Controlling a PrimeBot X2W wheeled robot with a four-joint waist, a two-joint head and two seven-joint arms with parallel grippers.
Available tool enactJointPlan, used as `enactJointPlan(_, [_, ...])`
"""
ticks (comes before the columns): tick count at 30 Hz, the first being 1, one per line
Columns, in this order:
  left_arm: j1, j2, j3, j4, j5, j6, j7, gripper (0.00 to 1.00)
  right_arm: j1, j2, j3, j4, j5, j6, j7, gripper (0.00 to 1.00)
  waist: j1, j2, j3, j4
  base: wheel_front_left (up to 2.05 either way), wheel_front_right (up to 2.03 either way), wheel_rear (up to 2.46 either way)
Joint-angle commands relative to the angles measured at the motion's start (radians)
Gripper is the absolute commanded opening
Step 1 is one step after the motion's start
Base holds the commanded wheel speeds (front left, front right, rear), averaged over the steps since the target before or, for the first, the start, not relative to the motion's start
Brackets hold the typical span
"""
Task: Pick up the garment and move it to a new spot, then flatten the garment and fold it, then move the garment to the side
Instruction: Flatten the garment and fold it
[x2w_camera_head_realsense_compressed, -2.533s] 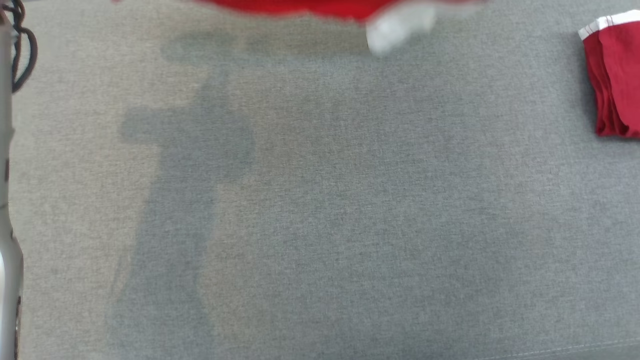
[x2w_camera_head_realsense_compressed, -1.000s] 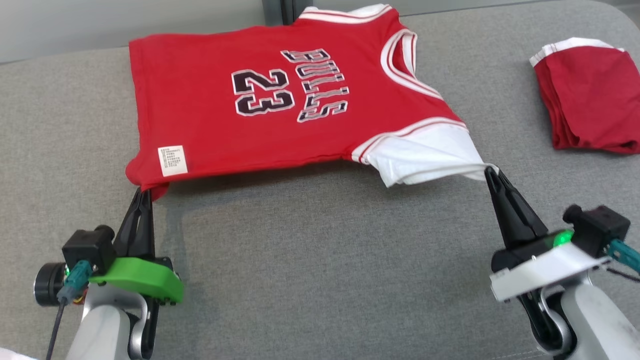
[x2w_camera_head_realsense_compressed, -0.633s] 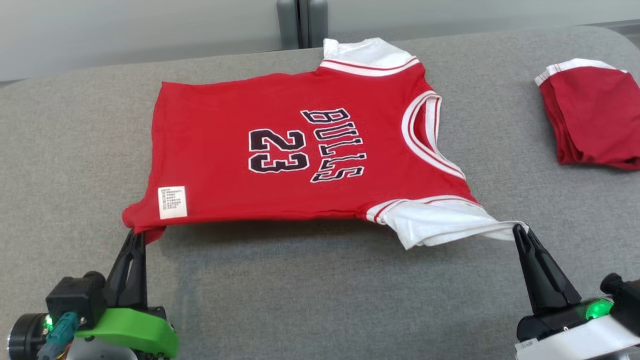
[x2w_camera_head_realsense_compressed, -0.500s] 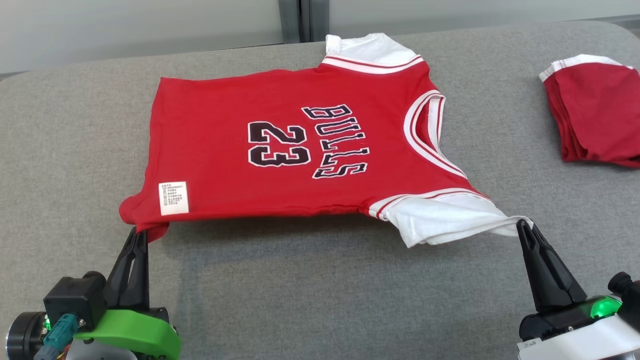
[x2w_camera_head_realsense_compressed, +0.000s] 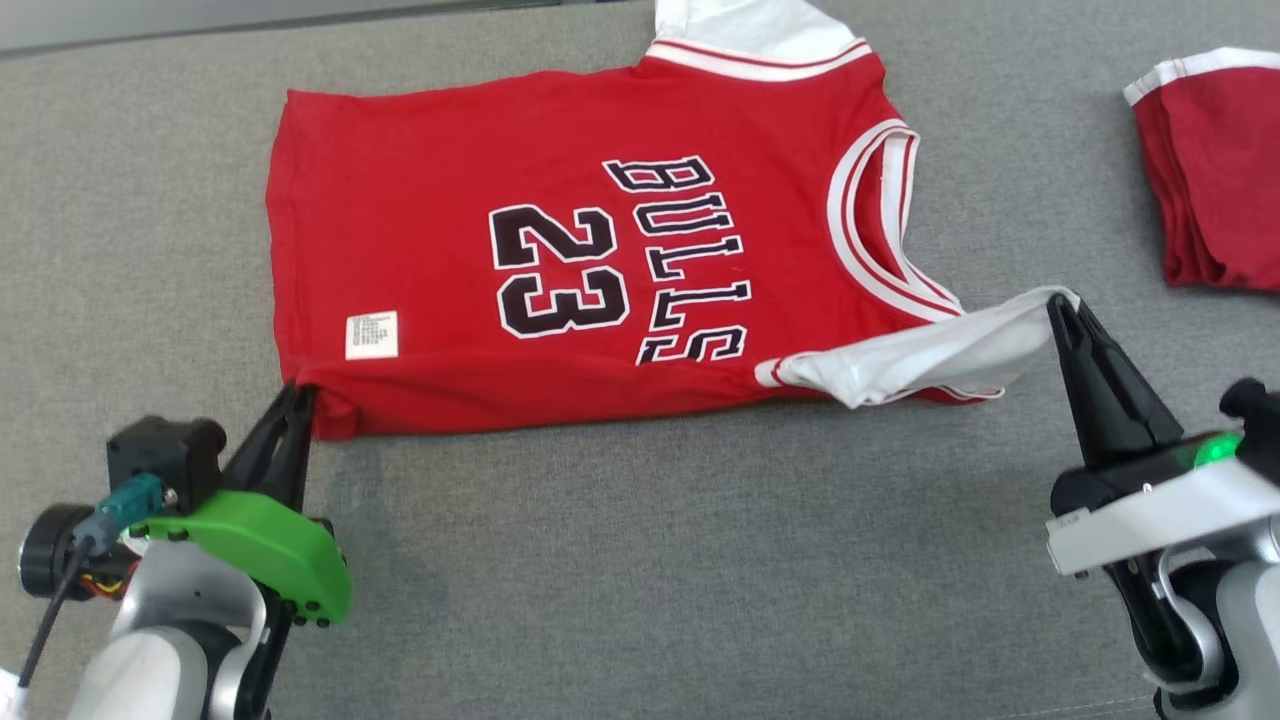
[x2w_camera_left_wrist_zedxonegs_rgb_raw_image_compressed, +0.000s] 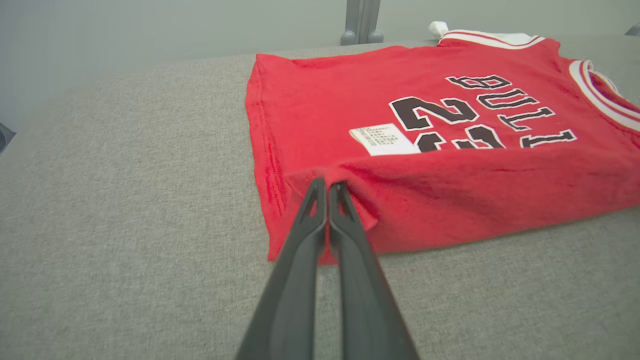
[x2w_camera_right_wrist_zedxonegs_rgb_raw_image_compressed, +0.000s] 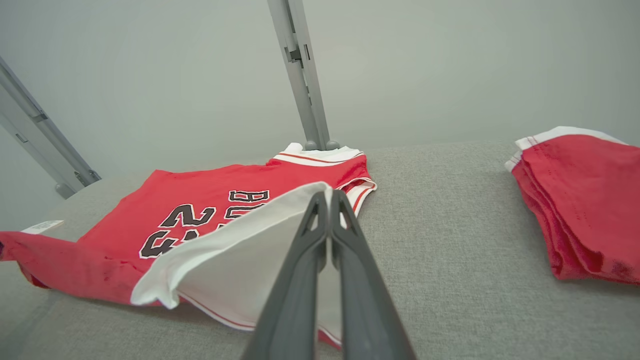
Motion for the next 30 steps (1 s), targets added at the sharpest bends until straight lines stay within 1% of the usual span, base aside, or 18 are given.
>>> enactJointPlan(1, [-0.042, 0.012, 0.003, 0.014, -0.001, -0.008, 0.000, 0.00, -0.047, -0.019, 0.012, 0.034, 0.010, -0.001, -0.011, 0.00, 0.0001, 0.0000, 0.059, 0.007, 0.00, 0.00, 0.00])
enactJointPlan(8, [-0.176, 0.029, -0.011, 0.117, 0.013, -0.042, -0.013, 0.00, -0.273, -0.091, 0.094, 0.257, 0.061, -0.001, -0.067, 0.00, 0.0001, 0.0000, 0.127, 0.023, 0.00, 0.00, 0.00])
enactJointPlan(12, [-0.211, 0.028, -0.019, 0.172, 0.011, -0.053, -0.022, 0.00, -0.379, -0.114, 0.152, 0.383, 0.090, -0.001, -0.103, 0.00, 0.0001, 0.0000, 0.142, 0.032, 0.00, 0.00, 0.00])
enactJointPlan(18, [-0.218, 0.017, -0.028, 0.221, -0.009, -0.063, -0.028, 0.00, -0.473, -0.135, 0.241, 0.546, 0.134, -0.001, -0.155, 0.00, 0.0001, 0.0000, 0.148, 0.047, 0.00, 0.00, 0.00])
enactJointPlan(19, [-0.218, 0.015, -0.029, 0.223, -0.011, -0.064, -0.032, 0.00, -0.482, -0.138, 0.251, 0.564, 0.137, -0.001, -0.166, 0.13, 0.0001, 0.0000, 0.147, 0.049, 0.00, 0.00, 0.00])
enactJointPlan(20, [-0.222, 0.014, -0.027, 0.222, -0.004, -0.058, -0.051, 0.49, -0.492, -0.140, 0.263, 0.582, 0.141, -0.001, -0.180, 0.68, 0.0001, 0.0000, 0.146, 0.052, 0.00, 0.00, 0.00])
enactJointPlan(21, [-0.222, 0.012, -0.028, 0.225, -0.003, -0.058, -0.062, 1.00, -0.498, -0.141, 0.270, 0.594, 0.142, -0.001, -0.190, 1.00, 0.0001, 0.0000, 0.144, 0.053, 0.00, 0.00, 0.00])
enactJointPlan(23, [-0.216, -0.005, -0.021, 0.236, -0.018, -0.053, -0.093, 1.00, -0.499, -0.142, 0.275, 0.605, 0.136, -0.001, -0.214, 1.00, 0.0001, 0.0000, 0.136, 0.055, 0.00, 0.00, 0.00])
enactJointPlan(25, [-0.205, -0.026, 0.000, 0.232, -0.029, -0.038, -0.155, 1.00, -0.489, -0.138, 0.264, 0.591, 0.113, -0.001, -0.228, 1.00, 0.0001, 0.0000, 0.123, 0.053, 0.00, 0.00, 0.00])
enactJointPlan(27, [-0.182, -0.051, 0.020, 0.236, -0.037, -0.017, -0.222, 1.00, -0.459, -0.127, 0.232, 0.565, 0.084, -0.001, -0.233, 1.00, 0.0001, 0.0000, 0.107, 0.049, 0.00, 0.00, 0.00])
enactJointPlan(30, [-0.162, -0.078, 0.040, 0.230, -0.015, 0.012, -0.337, 1.00, -0.401, -0.095, 0.149, 0.472, 0.023, -0.001, -0.233, 1.00, 0.0001, 0.0000, 0.079, 0.042, 0.00, 0.00, 0.00])
